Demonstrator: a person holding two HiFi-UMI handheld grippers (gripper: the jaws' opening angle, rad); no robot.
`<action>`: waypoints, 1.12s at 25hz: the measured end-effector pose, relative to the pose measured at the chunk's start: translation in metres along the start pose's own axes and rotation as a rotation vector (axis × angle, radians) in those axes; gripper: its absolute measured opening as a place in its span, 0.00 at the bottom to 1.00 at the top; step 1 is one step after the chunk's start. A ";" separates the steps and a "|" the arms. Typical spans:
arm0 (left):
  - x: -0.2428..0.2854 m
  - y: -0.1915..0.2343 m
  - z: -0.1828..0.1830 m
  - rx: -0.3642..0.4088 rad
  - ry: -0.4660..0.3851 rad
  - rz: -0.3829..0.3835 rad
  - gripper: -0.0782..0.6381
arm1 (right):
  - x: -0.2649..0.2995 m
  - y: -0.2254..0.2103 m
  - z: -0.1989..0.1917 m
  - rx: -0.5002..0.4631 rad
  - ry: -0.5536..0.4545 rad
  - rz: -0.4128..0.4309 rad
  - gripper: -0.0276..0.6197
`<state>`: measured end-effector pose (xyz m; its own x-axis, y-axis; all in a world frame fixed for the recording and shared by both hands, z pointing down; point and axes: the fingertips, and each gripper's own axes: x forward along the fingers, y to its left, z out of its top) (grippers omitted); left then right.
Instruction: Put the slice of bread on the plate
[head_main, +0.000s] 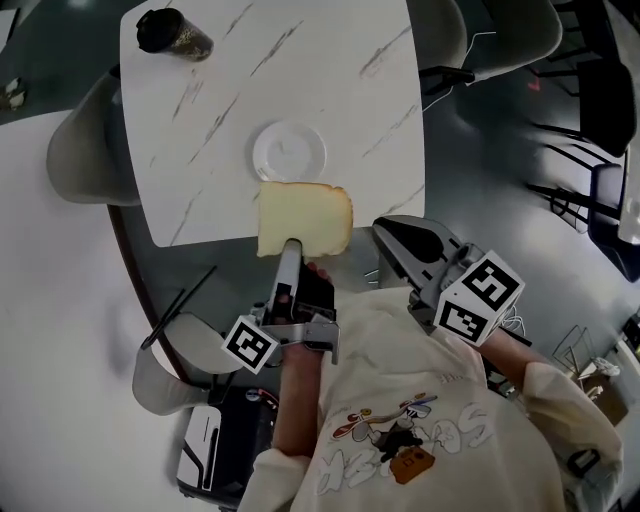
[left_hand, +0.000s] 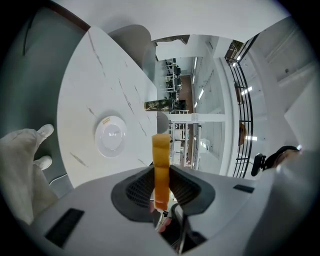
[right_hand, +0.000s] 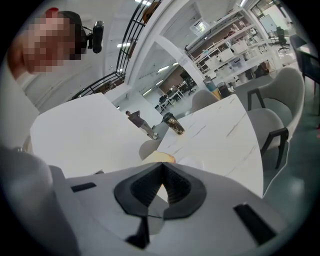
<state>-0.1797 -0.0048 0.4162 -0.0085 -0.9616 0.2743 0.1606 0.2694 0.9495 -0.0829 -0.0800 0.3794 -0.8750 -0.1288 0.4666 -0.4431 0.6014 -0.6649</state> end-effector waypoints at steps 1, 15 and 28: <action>0.004 0.003 0.003 -0.004 0.000 0.005 0.24 | 0.004 -0.002 -0.003 0.004 0.013 -0.003 0.05; 0.047 0.053 0.036 -0.069 0.014 0.059 0.24 | 0.069 -0.026 -0.026 -0.006 0.061 -0.040 0.05; 0.068 0.091 0.057 -0.117 -0.012 0.110 0.24 | 0.118 -0.033 -0.054 -0.005 0.121 -0.039 0.05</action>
<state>-0.2216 -0.0432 0.5298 0.0033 -0.9258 0.3780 0.2749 0.3643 0.8898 -0.1607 -0.0726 0.4883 -0.8270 -0.0566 0.5594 -0.4754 0.6018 -0.6418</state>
